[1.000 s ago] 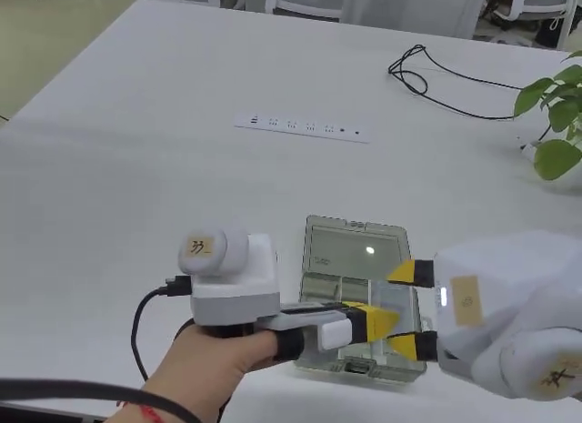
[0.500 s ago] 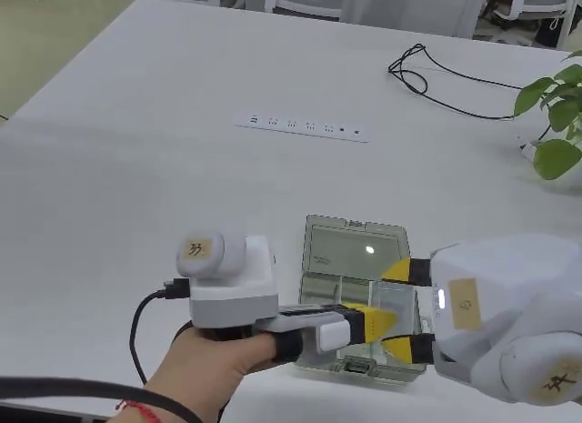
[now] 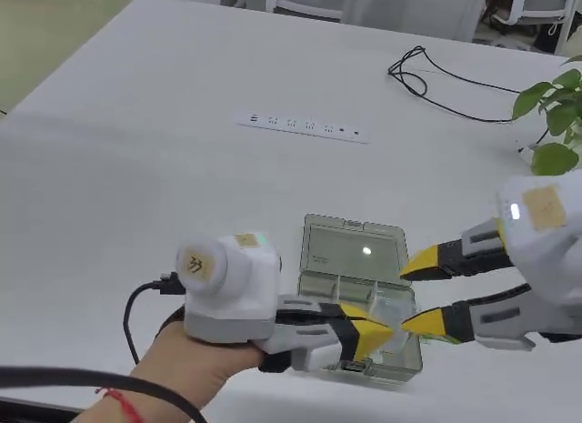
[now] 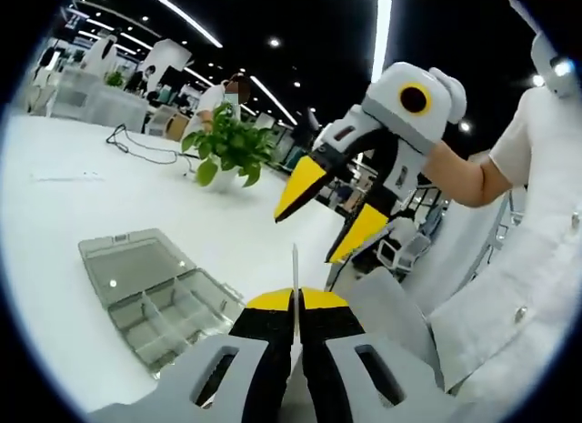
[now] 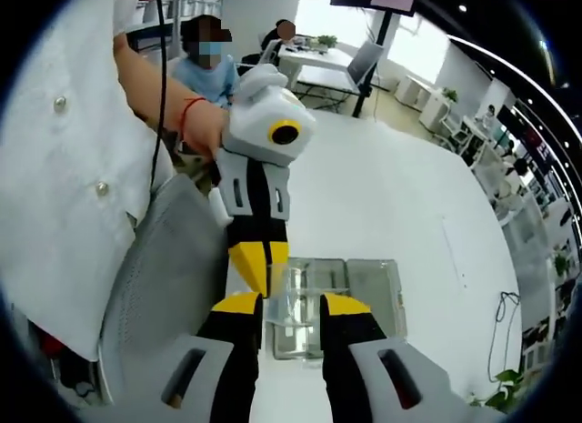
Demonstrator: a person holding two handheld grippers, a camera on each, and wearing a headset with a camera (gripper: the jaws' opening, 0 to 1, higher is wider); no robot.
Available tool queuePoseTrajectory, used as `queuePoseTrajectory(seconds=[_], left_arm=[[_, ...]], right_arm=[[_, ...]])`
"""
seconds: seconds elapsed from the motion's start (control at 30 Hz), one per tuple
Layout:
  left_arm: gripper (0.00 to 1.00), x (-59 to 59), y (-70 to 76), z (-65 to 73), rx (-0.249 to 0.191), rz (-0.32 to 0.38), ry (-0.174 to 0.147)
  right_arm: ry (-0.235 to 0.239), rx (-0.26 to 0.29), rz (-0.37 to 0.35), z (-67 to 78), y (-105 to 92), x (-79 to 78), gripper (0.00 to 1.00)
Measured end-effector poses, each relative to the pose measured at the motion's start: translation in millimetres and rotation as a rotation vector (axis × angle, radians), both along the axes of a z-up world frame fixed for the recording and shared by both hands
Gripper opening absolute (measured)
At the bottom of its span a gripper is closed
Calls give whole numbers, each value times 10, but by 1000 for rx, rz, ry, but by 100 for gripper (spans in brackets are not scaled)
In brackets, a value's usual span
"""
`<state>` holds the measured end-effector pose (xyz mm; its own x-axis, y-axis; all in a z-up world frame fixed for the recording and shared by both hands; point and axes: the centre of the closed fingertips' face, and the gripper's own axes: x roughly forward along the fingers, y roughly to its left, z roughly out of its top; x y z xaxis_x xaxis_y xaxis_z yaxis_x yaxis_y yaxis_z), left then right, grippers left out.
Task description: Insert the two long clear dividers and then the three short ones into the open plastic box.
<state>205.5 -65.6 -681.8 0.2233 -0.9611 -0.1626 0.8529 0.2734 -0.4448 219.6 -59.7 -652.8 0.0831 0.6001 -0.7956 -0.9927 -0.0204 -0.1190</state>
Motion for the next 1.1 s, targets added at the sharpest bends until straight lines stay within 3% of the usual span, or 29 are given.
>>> queuePoseTrajectory(seconds=[0.2, 0.23, 0.3, 0.37, 0.4, 0.57, 1.1], left_arm=[[0, -84, -21, 97, 15, -70, -158], [0, -96, -26, 109, 19, -83, -178], [0, -138, -42, 128, 26, -107, -184], [0, -191, -60, 156, 32, -146, -233], [0, -202, -65, 162, 30, -148, -225], [0, -231, -78, 191, 23, -170, -245], [0, -266, -71, 223, 10, -179, -259]], right_arm=[[129, 25, 60, 41, -9, -73, 21], [143, 20, 75, 37, -13, -99, 19], [164, 14, 96, 34, 2, -159, 17], [189, 11, 114, 33, 21, -225, 15], [199, 10, 119, 35, 31, -252, 14], [268, 3, 144, 30, 46, -393, 10], [319, 8, 158, 38, 49, -480, 3]])
